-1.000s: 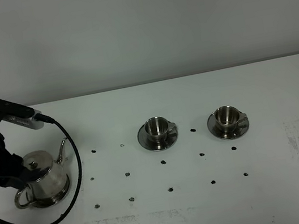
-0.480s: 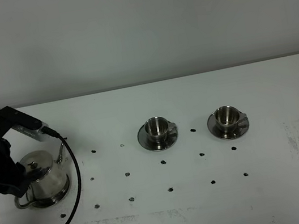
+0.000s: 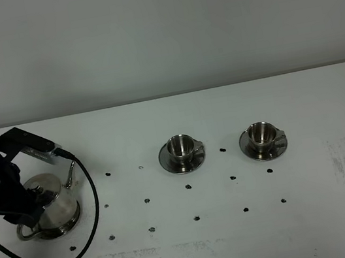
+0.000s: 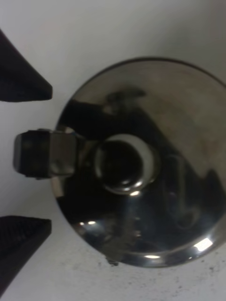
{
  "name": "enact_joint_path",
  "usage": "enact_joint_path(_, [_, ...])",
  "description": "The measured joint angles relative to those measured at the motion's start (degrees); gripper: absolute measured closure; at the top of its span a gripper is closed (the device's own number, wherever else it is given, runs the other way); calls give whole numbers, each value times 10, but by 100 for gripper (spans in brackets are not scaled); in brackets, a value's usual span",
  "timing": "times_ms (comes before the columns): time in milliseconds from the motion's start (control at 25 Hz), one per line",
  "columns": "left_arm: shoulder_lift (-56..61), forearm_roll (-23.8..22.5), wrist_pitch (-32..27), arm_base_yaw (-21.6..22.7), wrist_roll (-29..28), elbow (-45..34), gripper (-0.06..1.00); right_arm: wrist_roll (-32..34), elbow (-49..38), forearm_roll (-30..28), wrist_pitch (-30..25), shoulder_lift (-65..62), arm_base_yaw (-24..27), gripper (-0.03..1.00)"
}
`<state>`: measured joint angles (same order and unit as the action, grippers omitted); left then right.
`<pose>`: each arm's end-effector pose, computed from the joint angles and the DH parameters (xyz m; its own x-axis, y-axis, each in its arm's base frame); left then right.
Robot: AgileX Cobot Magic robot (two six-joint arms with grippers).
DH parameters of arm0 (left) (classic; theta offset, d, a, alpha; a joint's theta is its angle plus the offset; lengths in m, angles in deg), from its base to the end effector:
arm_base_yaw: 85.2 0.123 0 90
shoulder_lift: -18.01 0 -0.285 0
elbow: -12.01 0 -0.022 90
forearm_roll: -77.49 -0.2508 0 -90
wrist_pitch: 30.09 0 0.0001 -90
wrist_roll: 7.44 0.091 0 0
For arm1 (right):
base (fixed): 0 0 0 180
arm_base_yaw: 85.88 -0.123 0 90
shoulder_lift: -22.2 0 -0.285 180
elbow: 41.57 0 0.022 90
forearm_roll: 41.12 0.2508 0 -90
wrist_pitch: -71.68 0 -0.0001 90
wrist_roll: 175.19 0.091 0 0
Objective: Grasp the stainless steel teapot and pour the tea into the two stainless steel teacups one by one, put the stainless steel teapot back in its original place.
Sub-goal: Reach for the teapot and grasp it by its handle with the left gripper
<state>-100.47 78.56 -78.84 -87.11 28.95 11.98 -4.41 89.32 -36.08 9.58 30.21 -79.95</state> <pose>0.3865 -0.0142 0.1844 -0.7705 0.6093 -0.1872 0.5982 0.7927 0.1176 -0.0036 0.0075 0.2731 -0.4849 -0.0693 -0.8718 -0.0225 0.9975 -0.0668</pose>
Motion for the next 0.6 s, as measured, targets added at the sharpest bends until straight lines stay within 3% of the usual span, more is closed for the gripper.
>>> enact_joint_path(600, [-30, 13, 29, -14, 2, 0, 37, 0, 0, 1, 0, 0, 0, 58])
